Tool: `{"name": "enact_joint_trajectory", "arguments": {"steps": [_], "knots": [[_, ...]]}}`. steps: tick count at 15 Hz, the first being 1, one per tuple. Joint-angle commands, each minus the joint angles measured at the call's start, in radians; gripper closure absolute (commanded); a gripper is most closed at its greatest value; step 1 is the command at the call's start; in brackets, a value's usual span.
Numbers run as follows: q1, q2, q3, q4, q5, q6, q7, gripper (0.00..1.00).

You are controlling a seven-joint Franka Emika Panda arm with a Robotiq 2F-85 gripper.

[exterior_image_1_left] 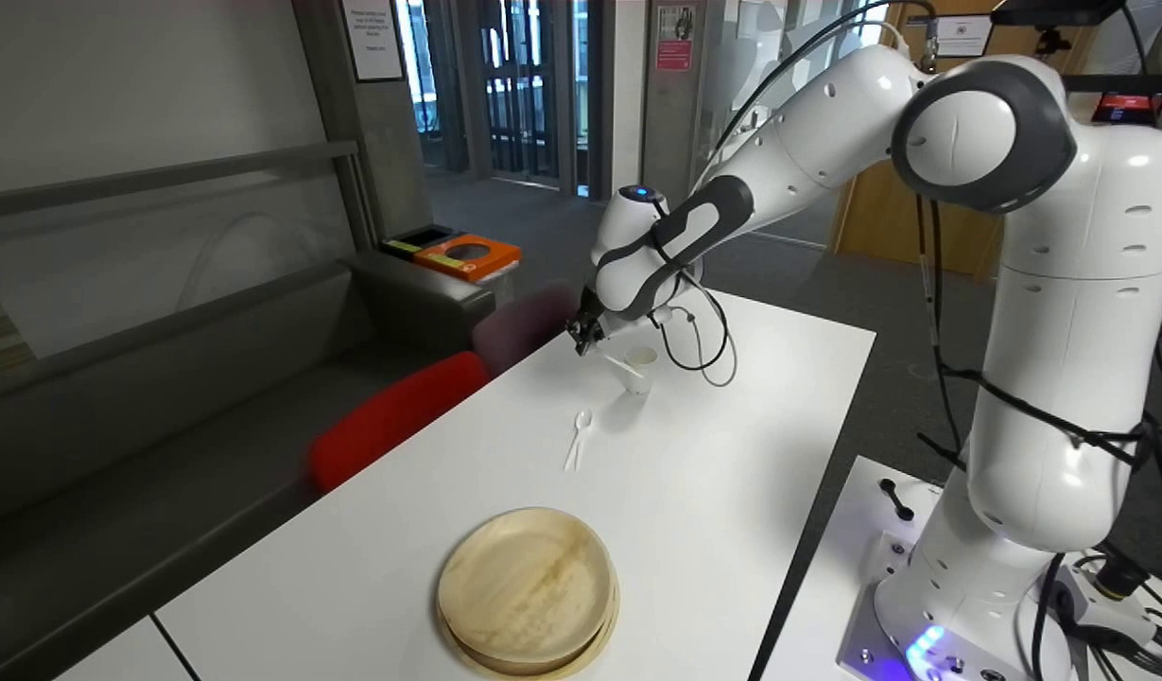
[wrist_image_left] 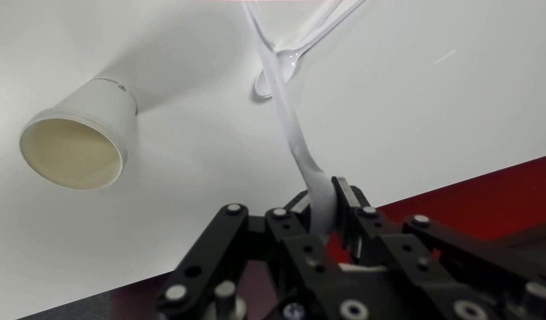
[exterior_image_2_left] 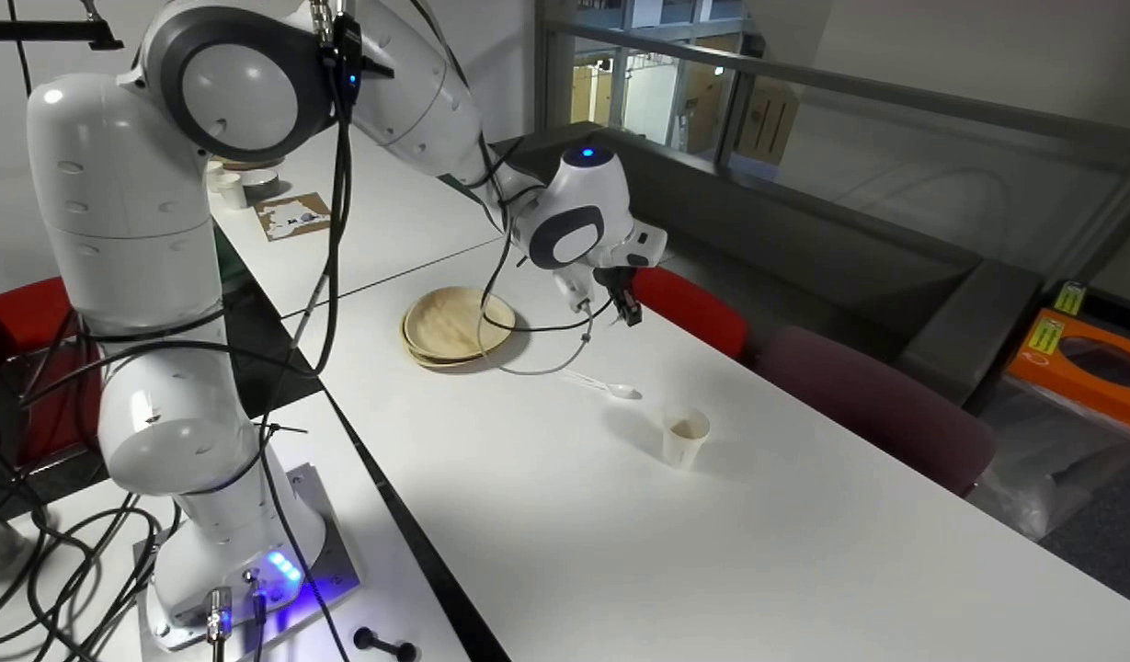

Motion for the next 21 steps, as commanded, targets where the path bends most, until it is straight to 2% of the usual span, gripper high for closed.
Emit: {"name": "enact_joint_trajectory", "arguments": {"steps": [1, 5, 6, 20, 21], "knots": [[-0.004, -0.037, 0.017, -0.020, 0.058, 0.001, -0.099, 0.98], [-0.009, -0.036, 0.034, -0.015, 0.085, -0.007, -0.169, 0.98], [0.012, -0.001, 0.008, 0.001, 0.049, -0.002, -0.105, 0.93], [0.011, -0.001, 0.015, 0.001, 0.060, -0.002, -0.129, 0.93], [0.011, -0.001, 0.015, 0.001, 0.060, -0.002, -0.129, 0.98]]}}
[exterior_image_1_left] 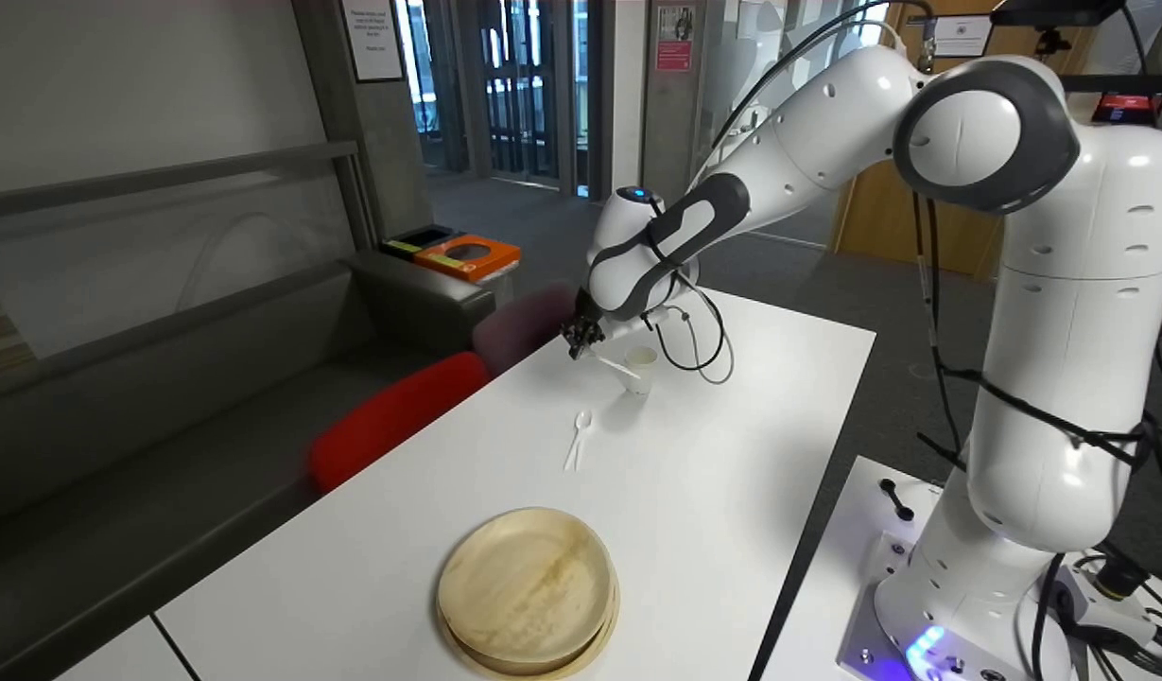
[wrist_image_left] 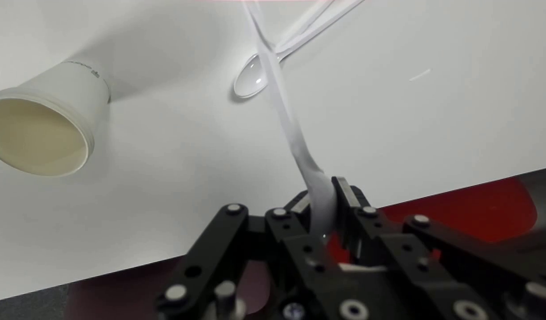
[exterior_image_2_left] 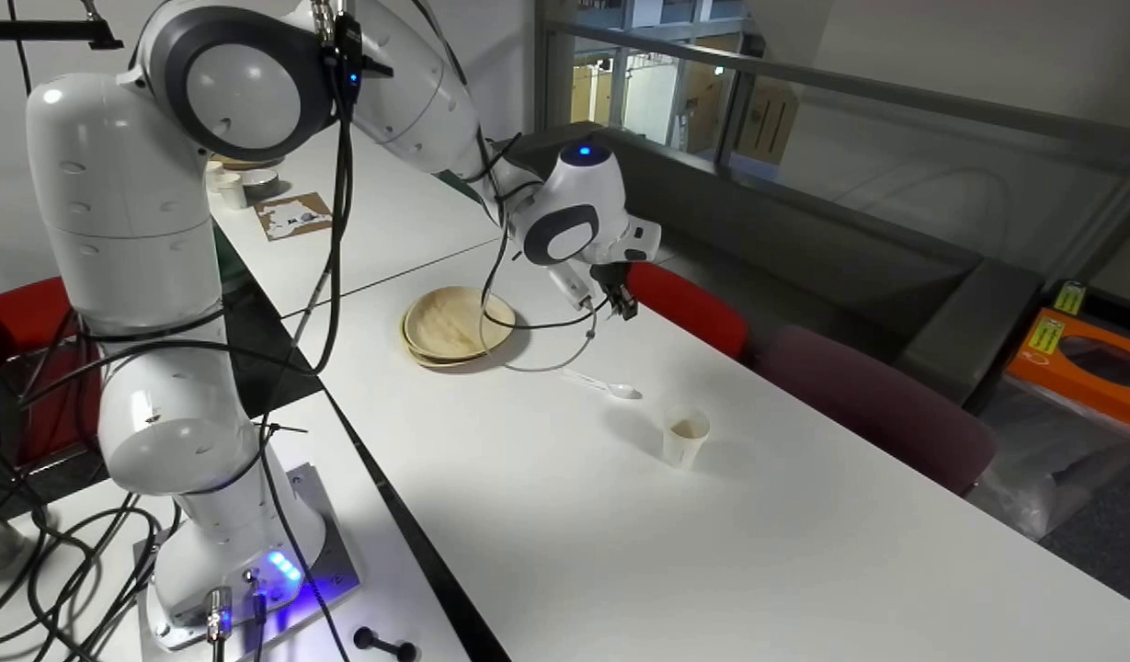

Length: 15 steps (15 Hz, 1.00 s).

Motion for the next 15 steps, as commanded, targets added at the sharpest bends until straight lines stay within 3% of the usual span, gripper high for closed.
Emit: {"name": "enact_joint_trajectory", "arguments": {"steps": [1, 5, 15], "knots": [[0.031, 0.022, -0.038, 0.012, -0.022, 0.048, 0.090, 0.98], [0.076, 0.109, -0.106, 0.088, -0.016, 0.072, 0.329, 0.98], [0.290, 0.311, -0.361, 0.250, -0.044, 0.070, 0.966, 0.98]]}}
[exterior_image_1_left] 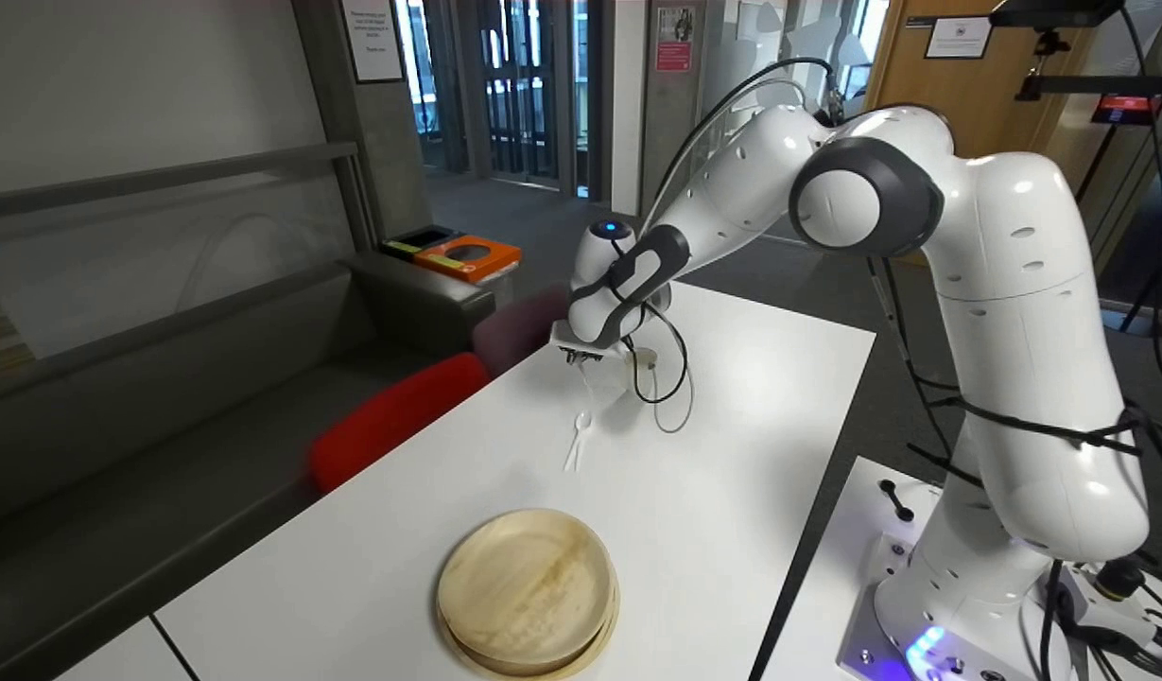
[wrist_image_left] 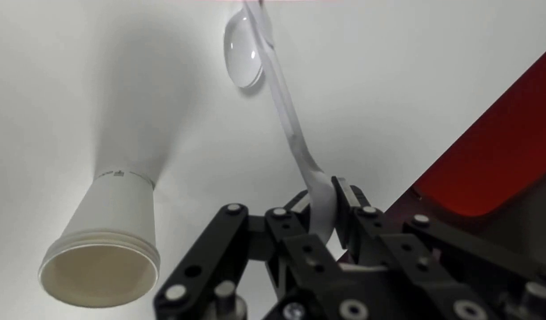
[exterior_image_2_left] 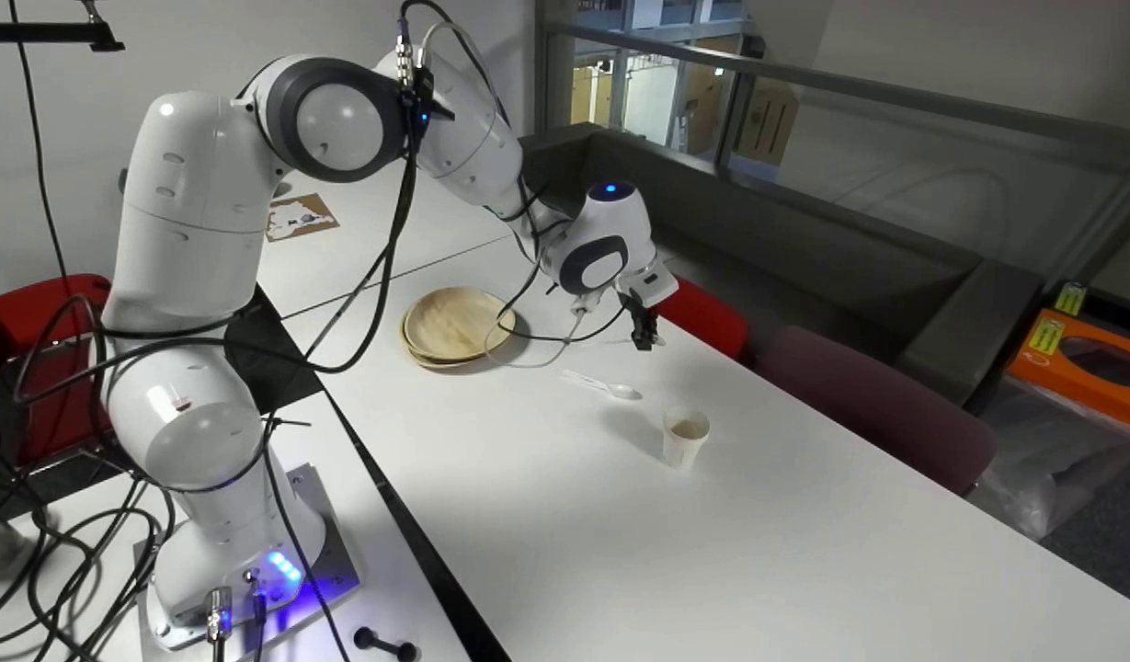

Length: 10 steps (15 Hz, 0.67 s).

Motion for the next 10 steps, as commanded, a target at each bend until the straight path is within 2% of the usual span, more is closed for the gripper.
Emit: {"name": "enact_joint_trajectory", "arguments": {"steps": [1, 5, 6, 7, 9, 10], "knots": [[0.079, 0.062, -0.101, 0.067, -0.039, 0.017, 0.239, 0.98], [0.174, 0.125, -0.232, 0.114, -0.119, 0.005, 0.532, 0.98], [0.206, 0.145, -0.274, 0.126, -0.148, -0.009, 0.609, 0.98], [0.269, 0.173, -0.346, 0.138, -0.160, -0.046, 0.669, 0.98], [0.288, 0.195, -0.371, 0.158, -0.248, -0.153, 0.788, 0.98], [0.273, 0.188, -0.343, 0.165, -0.269, -0.223, 0.797, 0.98]]}}
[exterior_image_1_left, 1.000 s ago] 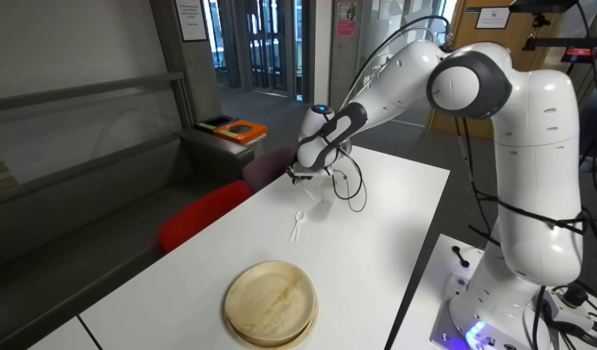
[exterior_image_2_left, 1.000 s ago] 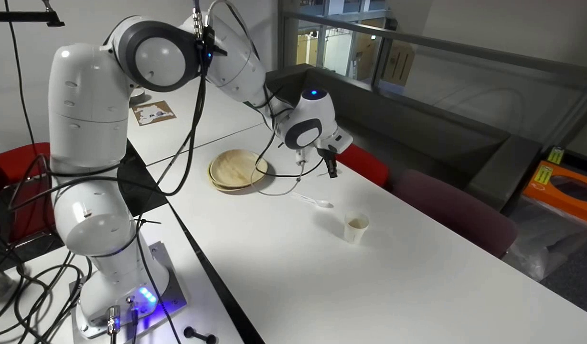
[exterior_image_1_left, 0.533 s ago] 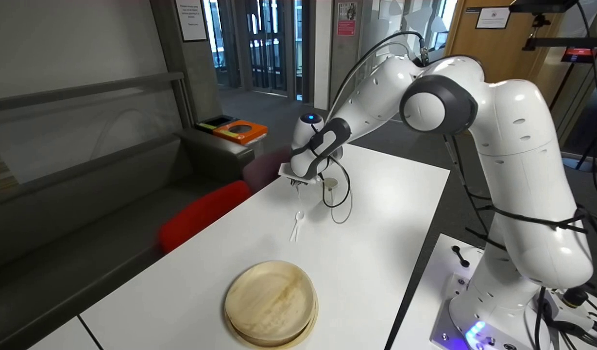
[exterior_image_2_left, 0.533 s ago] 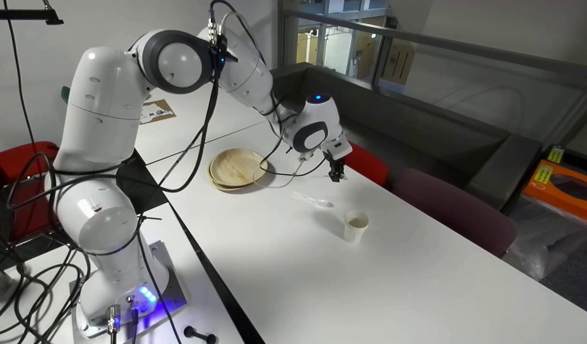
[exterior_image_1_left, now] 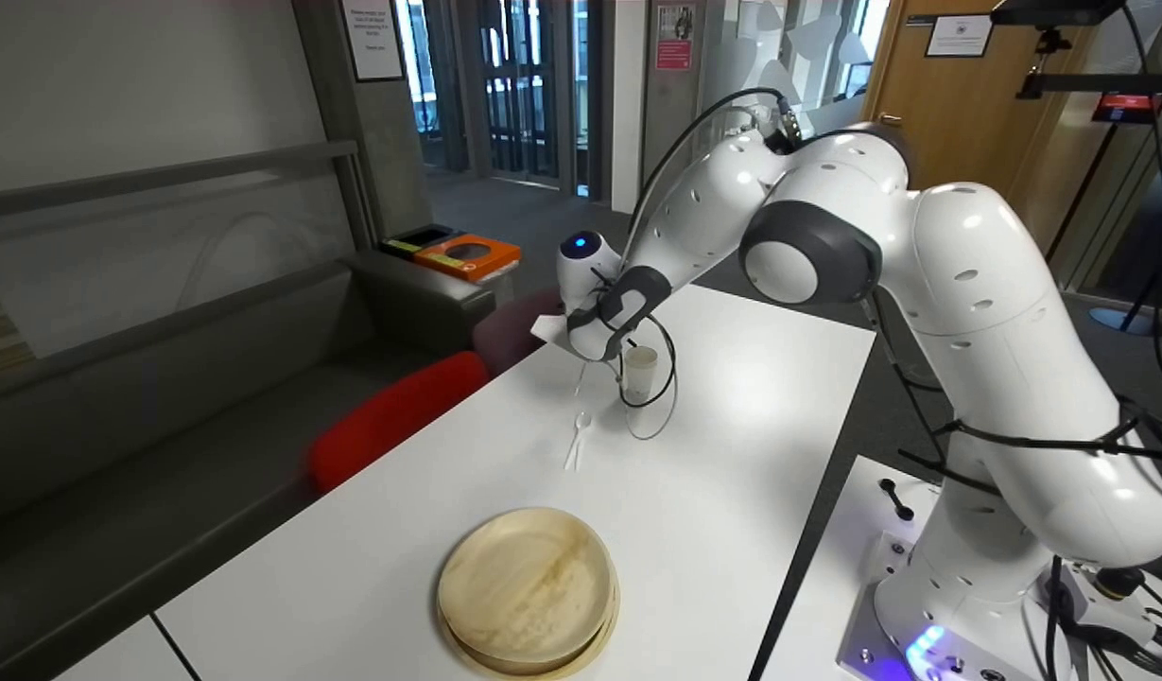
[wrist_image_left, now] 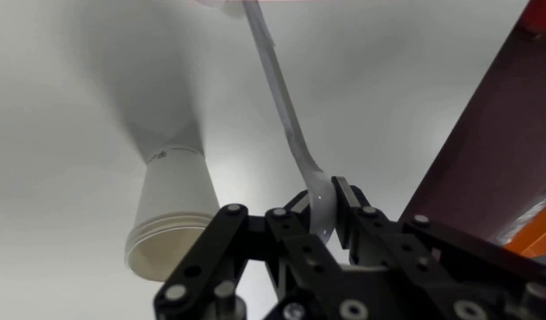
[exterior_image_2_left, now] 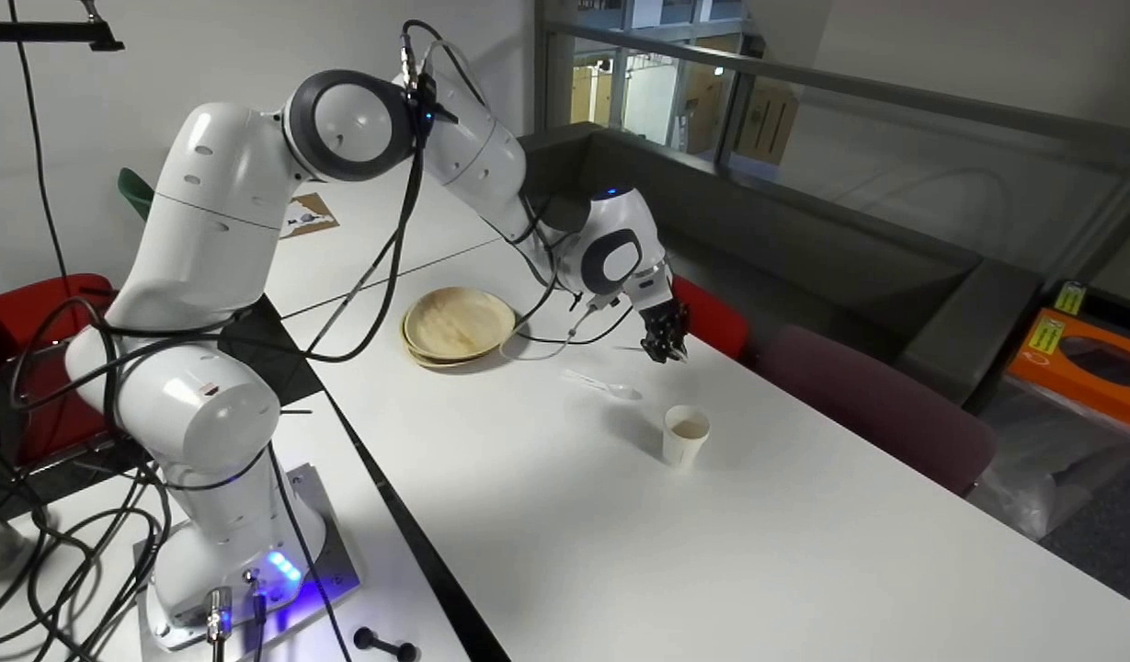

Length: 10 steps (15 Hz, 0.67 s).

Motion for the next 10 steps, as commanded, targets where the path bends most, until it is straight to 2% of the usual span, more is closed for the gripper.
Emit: {"name": "enact_joint_trajectory", "arguments": {"steps": [1, 2, 3, 5, 10], "knots": [[-0.004, 0.010, 0.028, 0.053, -0.079, -0.198, 0.083, 0.98], [-0.050, -0.017, 0.102, 0.055, -0.074, -0.258, 0.020, 0.98], [-0.043, 0.001, 0.078, 0.034, -0.108, -0.171, 0.093, 0.93], [-0.068, 0.000, 0.131, 0.050, -0.111, -0.225, 0.089, 0.93], [-0.080, 0.000, 0.139, 0.053, -0.110, -0.228, 0.077, 0.93]]}}
